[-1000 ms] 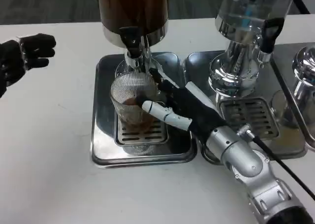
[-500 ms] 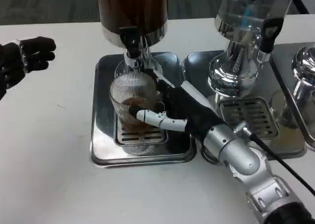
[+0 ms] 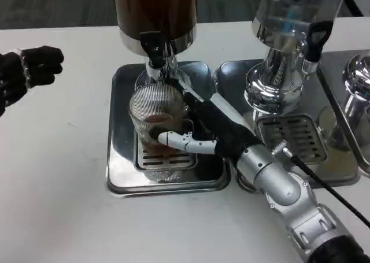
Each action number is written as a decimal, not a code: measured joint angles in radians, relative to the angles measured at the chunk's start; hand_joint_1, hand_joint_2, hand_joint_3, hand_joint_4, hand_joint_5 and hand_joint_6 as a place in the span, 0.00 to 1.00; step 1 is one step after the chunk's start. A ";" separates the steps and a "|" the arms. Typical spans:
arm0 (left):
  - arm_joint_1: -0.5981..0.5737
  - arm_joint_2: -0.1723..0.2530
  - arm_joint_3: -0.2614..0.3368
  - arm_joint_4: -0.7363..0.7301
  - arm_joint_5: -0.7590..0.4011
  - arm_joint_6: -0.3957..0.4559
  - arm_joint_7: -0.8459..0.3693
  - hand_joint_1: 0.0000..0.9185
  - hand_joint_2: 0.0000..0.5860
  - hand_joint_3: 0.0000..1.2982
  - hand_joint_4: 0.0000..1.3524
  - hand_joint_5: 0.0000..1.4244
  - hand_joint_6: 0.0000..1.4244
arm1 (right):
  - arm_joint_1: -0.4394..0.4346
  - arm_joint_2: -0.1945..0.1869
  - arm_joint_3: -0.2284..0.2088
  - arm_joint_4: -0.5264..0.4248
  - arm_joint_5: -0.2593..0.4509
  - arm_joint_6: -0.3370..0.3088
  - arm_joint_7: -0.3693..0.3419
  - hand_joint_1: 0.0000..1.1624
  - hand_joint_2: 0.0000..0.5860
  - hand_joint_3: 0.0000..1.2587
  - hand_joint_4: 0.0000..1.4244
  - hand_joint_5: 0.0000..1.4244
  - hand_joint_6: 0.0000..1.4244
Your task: Grasp the cup under the faucet to collect the drink, then remove the cup.
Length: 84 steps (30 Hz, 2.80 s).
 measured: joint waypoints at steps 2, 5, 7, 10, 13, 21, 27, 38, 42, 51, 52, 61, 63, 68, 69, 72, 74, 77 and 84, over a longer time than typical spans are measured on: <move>0.000 0.003 -0.001 0.000 0.000 0.001 0.000 0.00 0.14 0.30 0.19 0.17 0.16 | 0.000 0.002 0.003 0.000 -0.006 0.000 -0.004 0.53 0.33 0.00 0.00 0.06 0.11; 0.000 0.004 -0.005 0.000 0.000 0.002 0.000 0.00 0.15 0.30 0.20 0.17 0.16 | 0.001 0.007 0.006 -0.001 -0.017 0.000 -0.032 0.54 0.34 0.00 0.00 0.11 0.16; 0.000 0.006 -0.008 0.005 0.000 0.007 0.000 0.00 0.15 0.30 0.20 0.17 0.16 | 0.001 0.009 0.010 -0.001 -0.021 0.002 -0.042 0.54 0.34 0.00 0.01 0.14 0.19; 0.000 0.007 -0.010 0.010 0.001 0.008 0.000 0.00 0.16 0.30 0.20 0.17 0.17 | 0.000 0.011 0.012 -0.002 -0.026 0.003 -0.057 0.54 0.34 0.00 0.04 0.17 0.22; 0.000 0.008 -0.011 0.011 0.001 0.009 0.000 0.00 0.16 0.30 0.20 0.17 0.17 | 0.000 0.016 0.019 -0.002 -0.033 0.007 -0.069 0.54 0.34 0.01 0.09 0.22 0.28; 0.002 0.009 -0.011 0.012 0.001 0.010 0.000 0.00 0.17 0.31 0.20 0.17 0.18 | 0.000 0.023 0.036 -0.007 -0.038 0.019 -0.096 0.54 0.34 0.15 0.22 0.30 0.39; 0.004 0.011 -0.011 0.013 0.001 0.011 0.000 0.00 0.18 0.31 0.21 0.18 0.19 | 0.000 0.028 0.046 -0.007 -0.053 0.022 -0.121 0.54 0.34 0.21 0.26 0.34 0.45; 0.009 0.016 -0.011 0.021 0.002 0.011 0.003 0.00 0.18 0.31 0.21 0.18 0.20 | 0.016 0.049 0.073 -0.008 -0.090 0.015 -0.202 0.56 0.33 0.27 0.32 0.39 0.51; 0.009 0.016 -0.012 0.021 0.005 0.011 0.004 0.00 0.18 0.31 0.21 0.18 0.20 | 0.024 0.051 0.076 -0.010 -0.099 0.012 -0.231 0.56 0.33 0.28 0.34 0.41 0.54; 0.010 0.016 -0.014 0.023 0.014 0.011 0.010 0.00 0.18 0.31 0.21 0.18 0.21 | 0.067 0.053 0.077 -0.035 -0.127 0.000 -0.306 0.55 0.35 0.32 0.38 0.47 0.62; 0.010 0.016 -0.015 0.023 0.018 0.011 0.010 0.00 0.18 0.31 0.21 0.18 0.21 | 0.072 0.052 0.077 -0.041 -0.132 0.000 -0.309 0.55 0.35 0.32 0.38 0.47 0.63; 0.011 0.016 -0.020 0.025 0.027 0.011 0.010 0.00 0.18 0.30 0.21 0.19 0.21 | 0.110 0.046 0.063 -0.075 -0.141 0.001 -0.347 0.55 0.35 0.34 0.40 0.49 0.67; 0.011 0.016 -0.020 0.025 0.027 0.011 0.010 0.00 0.18 0.30 0.21 0.19 0.21 | 0.119 0.045 0.060 -0.082 -0.143 0.001 -0.354 0.55 0.36 0.34 0.41 0.50 0.68; 0.011 0.016 -0.023 0.025 0.032 0.010 0.010 0.00 0.18 0.30 0.21 0.19 0.21 | 0.127 0.044 0.055 -0.088 -0.151 0.001 -0.369 0.55 0.36 0.35 0.42 0.51 0.70; 0.011 0.016 -0.024 0.025 0.034 0.010 0.010 0.00 0.18 0.30 0.21 0.19 0.21 | 0.128 0.044 0.055 -0.089 -0.152 0.001 -0.371 0.55 0.37 0.35 0.42 0.52 0.71; 0.011 0.016 -0.027 0.025 0.037 0.009 0.010 0.00 0.18 0.30 0.21 0.19 0.22 | 0.132 0.043 0.054 -0.093 -0.155 0.001 -0.372 0.56 0.37 0.36 0.43 0.52 0.71; 0.011 0.016 -0.028 0.025 0.037 0.008 0.009 0.00 0.18 0.30 0.21 0.19 0.22 | 0.134 0.041 0.053 -0.098 -0.155 0.002 -0.373 0.56 0.37 0.36 0.43 0.52 0.71; 0.011 0.015 -0.033 0.025 0.038 0.007 0.009 0.00 0.18 0.30 0.21 0.19 0.22 | 0.143 0.033 0.048 -0.111 -0.156 0.004 -0.373 0.56 0.37 0.36 0.43 0.52 0.71; 0.011 0.003 -0.056 0.025 0.039 0.004 0.009 0.00 0.18 0.30 0.21 0.19 0.22 | 0.161 0.014 0.025 -0.142 -0.155 0.018 -0.374 0.59 0.38 0.37 0.43 0.53 0.73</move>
